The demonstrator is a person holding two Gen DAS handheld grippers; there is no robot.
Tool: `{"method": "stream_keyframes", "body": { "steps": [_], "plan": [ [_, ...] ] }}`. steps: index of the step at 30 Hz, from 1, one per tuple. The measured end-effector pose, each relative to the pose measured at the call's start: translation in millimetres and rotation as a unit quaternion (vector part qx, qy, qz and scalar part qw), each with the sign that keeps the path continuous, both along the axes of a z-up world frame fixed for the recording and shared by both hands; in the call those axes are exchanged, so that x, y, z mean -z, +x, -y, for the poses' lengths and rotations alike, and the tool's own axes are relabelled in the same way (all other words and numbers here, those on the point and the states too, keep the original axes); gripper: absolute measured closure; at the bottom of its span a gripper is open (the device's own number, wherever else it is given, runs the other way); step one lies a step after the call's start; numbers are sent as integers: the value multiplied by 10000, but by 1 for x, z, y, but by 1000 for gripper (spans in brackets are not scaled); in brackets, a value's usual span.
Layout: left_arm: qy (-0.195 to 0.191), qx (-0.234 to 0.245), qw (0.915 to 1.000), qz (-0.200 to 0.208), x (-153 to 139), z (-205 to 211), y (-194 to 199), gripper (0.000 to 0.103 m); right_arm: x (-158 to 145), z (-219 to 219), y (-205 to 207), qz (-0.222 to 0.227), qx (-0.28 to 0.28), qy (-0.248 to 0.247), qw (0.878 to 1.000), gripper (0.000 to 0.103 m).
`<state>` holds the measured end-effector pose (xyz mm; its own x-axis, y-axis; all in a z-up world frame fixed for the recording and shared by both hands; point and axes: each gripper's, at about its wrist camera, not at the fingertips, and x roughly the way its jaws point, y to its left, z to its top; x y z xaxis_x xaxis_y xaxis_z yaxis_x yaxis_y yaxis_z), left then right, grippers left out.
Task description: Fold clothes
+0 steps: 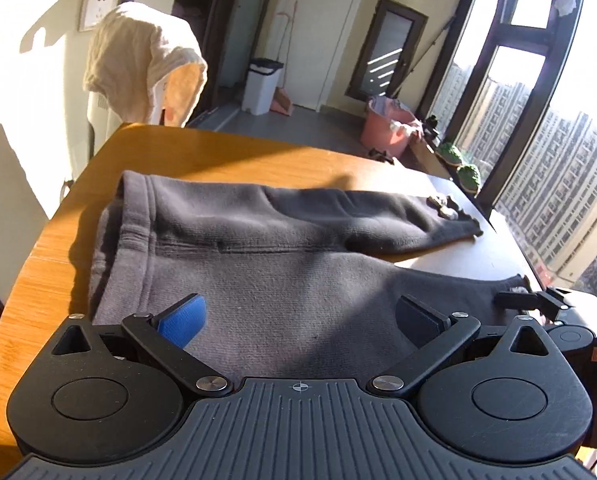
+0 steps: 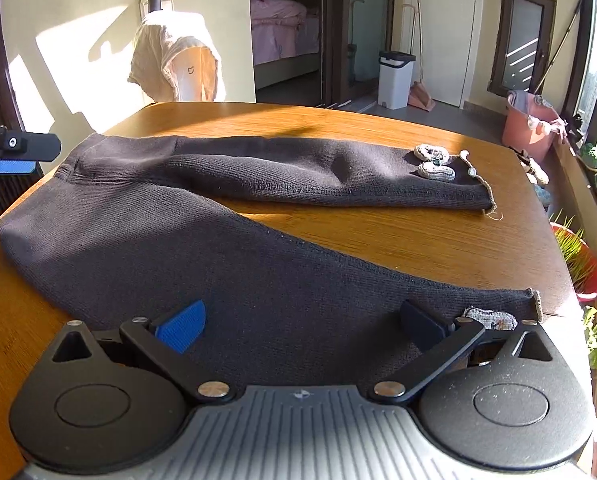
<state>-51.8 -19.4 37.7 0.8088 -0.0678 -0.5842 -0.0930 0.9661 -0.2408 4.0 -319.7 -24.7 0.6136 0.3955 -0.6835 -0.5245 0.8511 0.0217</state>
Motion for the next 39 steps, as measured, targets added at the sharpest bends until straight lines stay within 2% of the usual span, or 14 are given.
{"method": "stream_keyframes", "body": {
  "steps": [2,4,5,11,13,15,21,24,25,27,28,29,32,39],
  "plan": [
    [78,-359,9993,8,-8,-24,27,0,-4,2,1,92,24,87,9999,11],
    [17,-495,9981,-360,-4,-48,64,0,-13,8,12,196,151,217,9995,45],
    [8,-575,9967,-579,1,-56,80,0,-21,13,23,241,306,331,9987,49],
    [736,-506,9910,-1001,25,-54,113,25,-45,44,116,520,1533,465,9857,53],
    [955,-407,9897,-990,31,-47,110,22,-41,48,146,473,1724,466,9828,53],
    [924,-190,9902,-1030,32,-44,108,1,-32,50,170,341,1851,461,9811,53],
    [887,-98,9907,-1031,34,-41,110,0,-5,50,203,-94,1945,731,9781,54],
    [577,-146,9944,-873,32,-51,113,0,-3,50,202,-189,1751,896,9803,96],
    [535,-142,9948,-851,31,-52,113,2,-4,50,200,-210,1764,907,9799,96],
    [669,-196,9946,-762,27,-55,115,35,-12,51,190,-100,1679,920,9815,97],
    [680,-227,9947,-735,23,-58,116,70,-19,54,182,10,1605,983,9821,97],
    [517,-237,9960,-685,19,-65,114,77,-29,58,172,124,1558,1087,9817,97],
    [81,-200,9991,-374,-3,-80,99,88,-56,77,137,399,1469,1449,9777,97],
    [328,159,9985,411,-42,-69,-2,93,-75,114,26,815,1337,1642,9739,98]
  ]
}}
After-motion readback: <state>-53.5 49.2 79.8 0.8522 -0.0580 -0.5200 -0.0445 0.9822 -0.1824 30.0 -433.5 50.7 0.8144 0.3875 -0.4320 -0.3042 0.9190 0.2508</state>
